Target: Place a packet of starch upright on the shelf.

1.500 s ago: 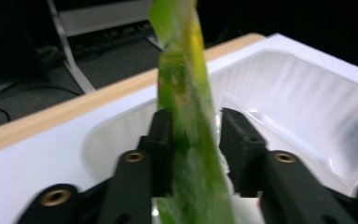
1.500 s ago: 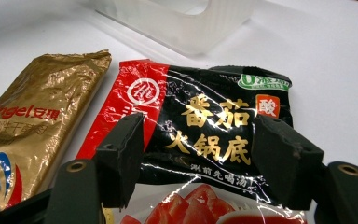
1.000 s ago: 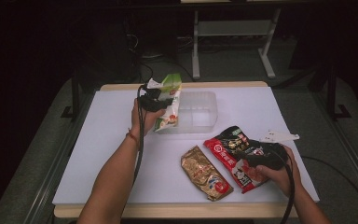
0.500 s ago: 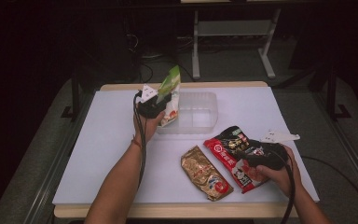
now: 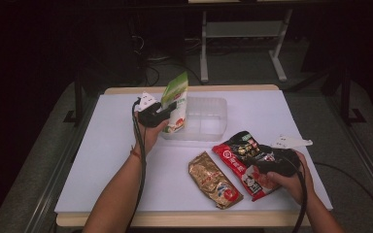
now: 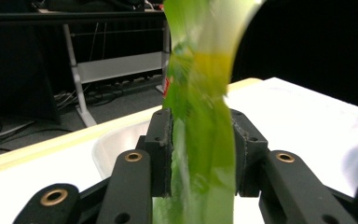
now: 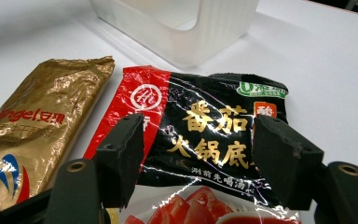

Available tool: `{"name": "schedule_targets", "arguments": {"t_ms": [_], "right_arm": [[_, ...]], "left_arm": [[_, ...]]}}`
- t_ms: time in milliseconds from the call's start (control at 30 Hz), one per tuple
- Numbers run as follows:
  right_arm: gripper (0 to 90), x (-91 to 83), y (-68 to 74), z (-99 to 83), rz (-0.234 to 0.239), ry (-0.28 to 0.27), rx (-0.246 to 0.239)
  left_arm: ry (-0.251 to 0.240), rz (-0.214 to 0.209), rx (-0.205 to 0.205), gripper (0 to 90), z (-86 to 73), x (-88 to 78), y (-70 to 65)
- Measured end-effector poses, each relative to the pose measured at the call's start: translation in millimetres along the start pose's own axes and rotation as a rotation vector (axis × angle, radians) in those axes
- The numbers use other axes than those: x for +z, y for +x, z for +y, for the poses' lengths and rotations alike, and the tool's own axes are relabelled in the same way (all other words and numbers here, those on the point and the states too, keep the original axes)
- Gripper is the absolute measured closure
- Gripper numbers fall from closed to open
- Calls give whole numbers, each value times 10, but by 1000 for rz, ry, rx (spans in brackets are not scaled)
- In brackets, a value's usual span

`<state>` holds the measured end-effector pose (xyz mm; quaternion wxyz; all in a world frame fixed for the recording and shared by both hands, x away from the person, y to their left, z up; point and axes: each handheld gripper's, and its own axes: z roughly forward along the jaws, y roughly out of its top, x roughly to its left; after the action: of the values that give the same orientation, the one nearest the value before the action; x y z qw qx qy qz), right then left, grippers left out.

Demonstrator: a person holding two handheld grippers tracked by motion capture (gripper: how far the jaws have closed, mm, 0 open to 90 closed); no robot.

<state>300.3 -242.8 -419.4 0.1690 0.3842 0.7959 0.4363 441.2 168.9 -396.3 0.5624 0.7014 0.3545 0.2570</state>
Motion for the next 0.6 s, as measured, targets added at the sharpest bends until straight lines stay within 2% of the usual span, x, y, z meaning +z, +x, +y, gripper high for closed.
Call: {"name": "schedule_targets", "arguments": {"t_ms": [200,533,600], "right_arm": [[335,7,3,2,-1,2,-4],[336,11,14,8,-3,8,-5],[336,9,19,9,-3,7,-9]], "left_arm": [[13,-6,14,572,39,-126,1],[62,-20,119,451,118,-377,-147],[55,-27,134,431,128,-467,-185]]}}
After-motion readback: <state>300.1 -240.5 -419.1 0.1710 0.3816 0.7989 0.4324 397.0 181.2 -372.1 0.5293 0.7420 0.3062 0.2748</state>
